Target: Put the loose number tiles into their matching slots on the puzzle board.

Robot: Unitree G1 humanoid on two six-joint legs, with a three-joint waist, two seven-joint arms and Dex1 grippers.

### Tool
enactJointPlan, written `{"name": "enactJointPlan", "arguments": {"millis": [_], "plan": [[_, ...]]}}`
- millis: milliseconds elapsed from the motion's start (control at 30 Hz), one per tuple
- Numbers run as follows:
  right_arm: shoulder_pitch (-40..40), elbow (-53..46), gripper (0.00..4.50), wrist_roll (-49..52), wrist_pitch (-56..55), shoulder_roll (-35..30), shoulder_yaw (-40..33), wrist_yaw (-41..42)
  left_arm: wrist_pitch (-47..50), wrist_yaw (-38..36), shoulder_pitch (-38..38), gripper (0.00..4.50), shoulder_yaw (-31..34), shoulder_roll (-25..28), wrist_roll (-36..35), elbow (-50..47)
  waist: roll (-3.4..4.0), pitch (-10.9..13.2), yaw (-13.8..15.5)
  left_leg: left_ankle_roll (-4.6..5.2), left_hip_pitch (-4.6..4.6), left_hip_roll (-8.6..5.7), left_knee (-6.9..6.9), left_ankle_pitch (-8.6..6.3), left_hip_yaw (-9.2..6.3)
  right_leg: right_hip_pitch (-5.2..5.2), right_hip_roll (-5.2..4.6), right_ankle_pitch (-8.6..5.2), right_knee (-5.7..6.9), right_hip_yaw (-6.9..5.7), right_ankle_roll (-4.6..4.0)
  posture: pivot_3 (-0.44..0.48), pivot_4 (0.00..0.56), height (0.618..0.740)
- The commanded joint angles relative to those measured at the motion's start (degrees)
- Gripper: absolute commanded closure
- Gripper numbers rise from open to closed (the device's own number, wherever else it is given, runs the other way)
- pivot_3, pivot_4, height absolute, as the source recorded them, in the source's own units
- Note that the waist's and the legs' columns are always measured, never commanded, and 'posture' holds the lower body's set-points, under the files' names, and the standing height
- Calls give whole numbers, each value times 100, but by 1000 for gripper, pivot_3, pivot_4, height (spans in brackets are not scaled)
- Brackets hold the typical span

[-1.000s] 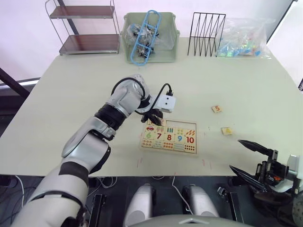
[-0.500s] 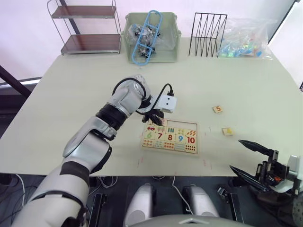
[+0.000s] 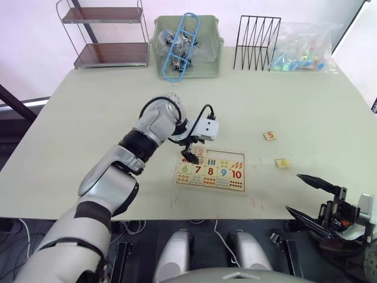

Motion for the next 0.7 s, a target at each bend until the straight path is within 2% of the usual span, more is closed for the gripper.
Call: {"name": "enactJointPlan", "arguments": {"millis": [33, 233, 467, 600, 700], "plan": [[38, -92, 0, 41, -70, -7, -69, -15, 24, -106, -356, 21, 272, 64, -181, 15, 0, 0, 2, 0, 0, 0, 0, 0, 0, 0, 0, 0, 0, 0, 0, 0, 150, 740], [33, -88, 0, 38, -67, 10, -52, -25, -393, 251, -498, 21, 687, 82, -491, 783, 0, 0, -25, 0, 3, 0, 0, 0, 1, 0, 0, 0, 0, 0, 0, 0, 150, 740], [65, -92, 0, 55, -58, -6, -72, -8, -871, 1056, -547, 21, 1132, -12, -615, 1769, -1, 1, -63, 0, 1, 0, 0, 0, -3, 0, 1, 0, 2, -3, 0, 0, 150, 740], [49, -95, 0, 66, -41, -32, -85, -7, -1123, 1165, -455, 21, 1483, -75, -893, 2004, -2, 1, -67, 0, -1, -1, 0, 0, -4, 0, 0, 0, 2, -3, 1, 0, 150, 740], [43, -94, 0, 66, -37, -39, -85, -6, -1246, 1110, -244, 769, 1813, -125, -1251, 1851, -2, 1, -75, 0, 0, 0, 0, 0, -3, 0, 0, 0, 2, -3, 1, 0, 150, 740]]}}
